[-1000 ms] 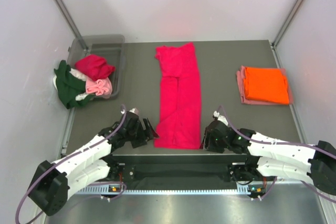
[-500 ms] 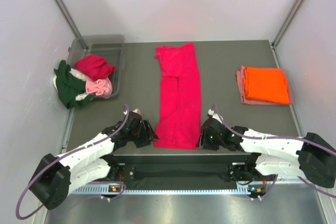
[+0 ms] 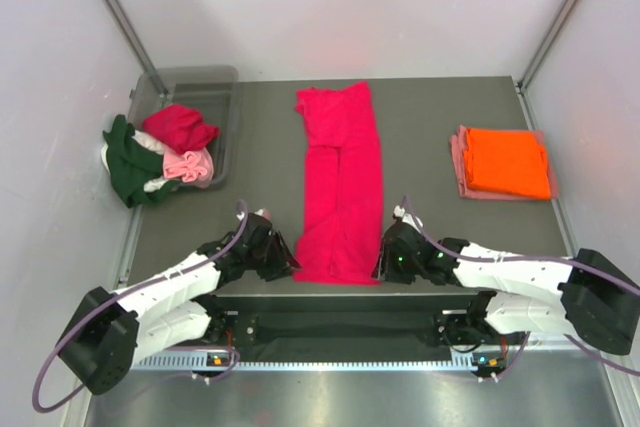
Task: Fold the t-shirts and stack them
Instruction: Fold the tshirt
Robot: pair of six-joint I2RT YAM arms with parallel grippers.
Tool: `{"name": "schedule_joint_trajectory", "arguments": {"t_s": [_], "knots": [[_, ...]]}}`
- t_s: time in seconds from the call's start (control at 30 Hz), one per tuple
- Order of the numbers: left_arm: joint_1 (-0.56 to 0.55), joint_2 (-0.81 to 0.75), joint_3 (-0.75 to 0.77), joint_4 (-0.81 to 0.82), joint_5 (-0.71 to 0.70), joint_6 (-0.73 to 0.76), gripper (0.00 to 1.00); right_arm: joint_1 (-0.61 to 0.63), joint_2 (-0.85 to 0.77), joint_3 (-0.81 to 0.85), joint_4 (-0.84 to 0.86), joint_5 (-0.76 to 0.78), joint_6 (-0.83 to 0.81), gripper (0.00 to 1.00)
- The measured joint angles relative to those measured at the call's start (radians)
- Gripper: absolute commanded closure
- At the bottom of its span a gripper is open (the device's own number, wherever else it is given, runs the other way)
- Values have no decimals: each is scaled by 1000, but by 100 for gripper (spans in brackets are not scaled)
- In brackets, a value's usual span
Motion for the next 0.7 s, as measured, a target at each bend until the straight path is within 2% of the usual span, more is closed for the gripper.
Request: {"name": "schedule_joint_trajectory", "arguments": {"t_s": [0.1,0.2,0.23,0.3,0.7], "knots": [[-6,8,-6,16,5,-9,64,-4,36,18,15,-2,-10,73],[-23,22,-16,51,11,-27,72,-5,47,19,23,-6,-16,86],[-30,27,-20,64,13,-36,79,-5,48,18,23,-6,-17,94],[-47,37,-30,84,11,-51,98,-8,47,18,22,-7,-19,99],[-131,35,-26,72,2,-87,100,-10,-82,17,-51,-5,-33,100]]}}
